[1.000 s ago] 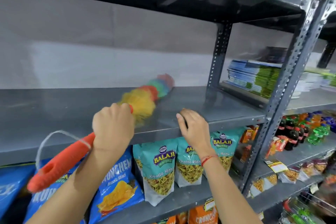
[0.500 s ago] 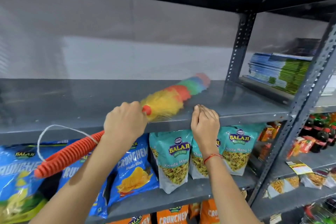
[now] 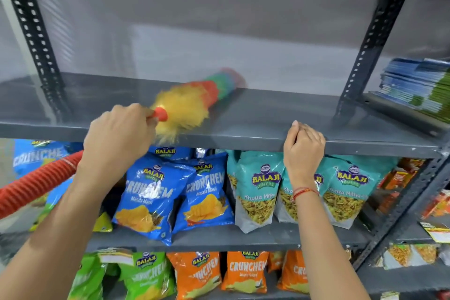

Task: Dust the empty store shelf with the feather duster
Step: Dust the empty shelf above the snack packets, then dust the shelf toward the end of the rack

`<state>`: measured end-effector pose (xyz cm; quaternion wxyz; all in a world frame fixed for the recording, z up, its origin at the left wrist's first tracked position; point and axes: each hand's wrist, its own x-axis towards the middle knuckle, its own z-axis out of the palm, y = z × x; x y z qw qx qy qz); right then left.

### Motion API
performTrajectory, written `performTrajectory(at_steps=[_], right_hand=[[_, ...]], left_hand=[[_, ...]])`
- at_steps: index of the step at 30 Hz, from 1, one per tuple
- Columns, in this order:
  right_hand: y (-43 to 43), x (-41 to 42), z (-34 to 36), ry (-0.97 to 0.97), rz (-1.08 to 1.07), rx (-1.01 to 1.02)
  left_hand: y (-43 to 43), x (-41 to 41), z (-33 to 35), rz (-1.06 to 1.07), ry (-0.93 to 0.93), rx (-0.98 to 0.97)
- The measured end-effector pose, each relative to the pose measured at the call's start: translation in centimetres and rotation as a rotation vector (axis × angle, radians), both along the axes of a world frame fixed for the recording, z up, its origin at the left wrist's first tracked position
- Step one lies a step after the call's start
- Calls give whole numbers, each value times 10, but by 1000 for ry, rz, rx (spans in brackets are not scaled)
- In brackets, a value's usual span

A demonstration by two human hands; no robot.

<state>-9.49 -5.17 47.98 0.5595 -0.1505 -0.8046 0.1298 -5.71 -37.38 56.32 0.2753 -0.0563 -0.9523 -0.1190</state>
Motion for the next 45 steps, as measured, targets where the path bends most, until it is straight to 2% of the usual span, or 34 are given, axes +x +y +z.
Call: performTrajectory(at_steps=[3,7,11,13,16,18,22,27,33,35,36,39,41,45], right_hand=[[-3,0,1,15,3,-19],[-3,2,1,7,3,-18],[-2,5,0,-5,19,-9],[-2,6,1,-6,35,-6],[-2,8,2,-31,54,-25],[-4,7,6,-18,54,-50],[-24,6,16,2,50,-119],[-90,-3,32,1,323,-98],[-157,-15,43,-59,563,-103],[-176,-19,44,-84,615,-104],[-185,-22,45,-91,633,-104],[-212,-29,46,-127,683,-84],[-229,-33,47,-163,731,-66],[-259,-39,49,-200,828,-13]], left_hand=[[12,5,0,-134,-87,121],[48,4,-6,-277,-225,126],[49,1,-7,-227,-369,163],[35,3,-4,-92,-331,152],[17,13,-5,141,-9,-28],[10,20,-3,171,124,-109],[3,24,5,31,-49,22],[-1,18,-2,-56,-249,89],[-82,-3,10,7,-503,325],[-114,-9,15,125,-491,391],[-127,-11,15,215,-440,357],[-147,-10,7,520,-135,84],[-155,-4,7,523,-78,86],[-175,16,19,281,-273,320]])
